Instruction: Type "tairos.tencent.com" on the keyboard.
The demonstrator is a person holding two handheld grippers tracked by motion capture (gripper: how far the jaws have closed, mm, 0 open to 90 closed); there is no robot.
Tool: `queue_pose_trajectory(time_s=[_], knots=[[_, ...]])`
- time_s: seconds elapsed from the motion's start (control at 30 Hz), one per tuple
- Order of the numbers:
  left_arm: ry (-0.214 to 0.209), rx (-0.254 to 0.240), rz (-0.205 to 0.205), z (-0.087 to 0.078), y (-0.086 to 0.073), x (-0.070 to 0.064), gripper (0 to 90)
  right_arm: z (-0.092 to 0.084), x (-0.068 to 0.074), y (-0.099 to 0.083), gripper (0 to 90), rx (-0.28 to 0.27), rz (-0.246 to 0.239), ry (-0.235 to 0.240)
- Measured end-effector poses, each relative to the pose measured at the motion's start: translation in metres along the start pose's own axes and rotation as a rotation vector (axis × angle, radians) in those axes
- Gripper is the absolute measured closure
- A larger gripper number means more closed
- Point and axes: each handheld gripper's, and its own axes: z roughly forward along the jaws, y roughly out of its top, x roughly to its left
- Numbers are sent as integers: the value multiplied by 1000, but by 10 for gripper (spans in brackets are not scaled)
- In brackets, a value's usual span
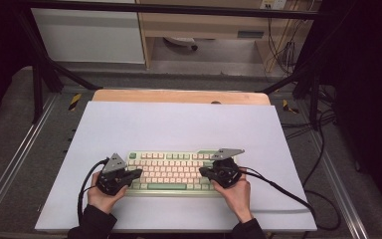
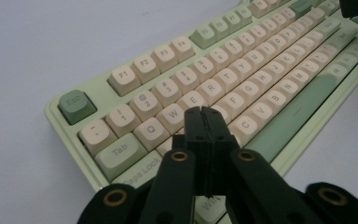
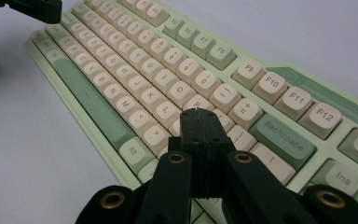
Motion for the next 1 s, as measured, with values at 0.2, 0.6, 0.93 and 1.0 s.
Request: queue_pose_trajectory(time_s=[0.2, 0.6, 0.93, 1.0], knots=[[6, 13, 9, 6, 7, -1, 900, -4, -1, -7, 900, 0, 6, 1], [5, 37, 10, 21, 8, -3, 900, -7, -2, -15, 900, -2, 16, 11], [6, 45, 8, 24, 4, -1, 900, -4, -2, -17, 900, 0, 12, 14], [6, 44, 9, 24, 3, -1, 900, -4, -2, -17, 900, -1, 15, 17]])
